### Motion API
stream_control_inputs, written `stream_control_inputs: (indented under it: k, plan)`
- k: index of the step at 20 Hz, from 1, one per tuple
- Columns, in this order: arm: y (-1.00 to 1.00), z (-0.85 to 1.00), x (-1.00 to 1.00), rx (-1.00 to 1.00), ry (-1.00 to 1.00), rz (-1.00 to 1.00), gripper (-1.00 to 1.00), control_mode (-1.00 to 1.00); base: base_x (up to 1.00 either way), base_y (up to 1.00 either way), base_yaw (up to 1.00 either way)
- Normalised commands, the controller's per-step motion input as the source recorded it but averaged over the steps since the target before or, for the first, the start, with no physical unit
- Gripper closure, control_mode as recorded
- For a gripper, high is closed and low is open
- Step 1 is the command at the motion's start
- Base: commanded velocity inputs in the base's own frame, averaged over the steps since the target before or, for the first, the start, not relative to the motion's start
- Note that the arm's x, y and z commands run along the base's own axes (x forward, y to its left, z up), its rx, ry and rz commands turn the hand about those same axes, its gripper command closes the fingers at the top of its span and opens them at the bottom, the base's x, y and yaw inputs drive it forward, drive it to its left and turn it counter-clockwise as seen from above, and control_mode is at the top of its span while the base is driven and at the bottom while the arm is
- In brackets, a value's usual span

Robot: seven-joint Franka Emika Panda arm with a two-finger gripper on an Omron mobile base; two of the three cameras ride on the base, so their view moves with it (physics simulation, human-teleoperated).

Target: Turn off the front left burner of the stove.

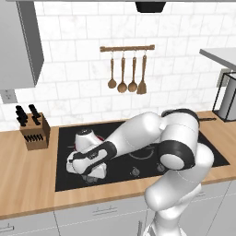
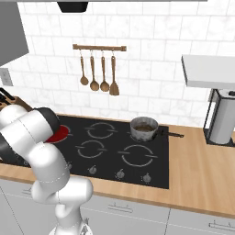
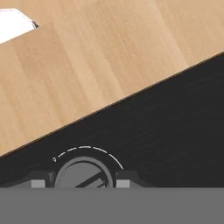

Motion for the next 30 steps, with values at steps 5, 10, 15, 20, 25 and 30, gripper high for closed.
stream_control_inputs:
  k: [5, 10, 15, 20, 25, 30]
  plan:
    - [0.00, -0.22, 0.00, 0.00, -0.01, -0.23, 1.00, -1.00, 0.00, 0.00, 0.00]
    - [0.11, -0.19, 0.00, 0.00, -0.01, -0.26, 1.00, -1.00, 0.00, 0.00, 0.00]
    - [0.28, -0.20, 0.00, 0.00, 0.00, -0.30, 1.00, -1.00, 0.00, 0.00, 0.00]
    - [0.36, -0.21, 0.00, 0.00, 0.00, -0.31, 1.00, -1.00, 0.00, 0.00, 0.00]
    - [0.16, -0.24, 0.00, 0.00, -0.01, -0.31, 1.00, -1.00, 0.00, 0.00, 0.00]
    - [0.00, -0.27, 0.00, 0.00, -0.01, -0.30, 1.00, -1.00, 0.00, 0.00, 0.00]
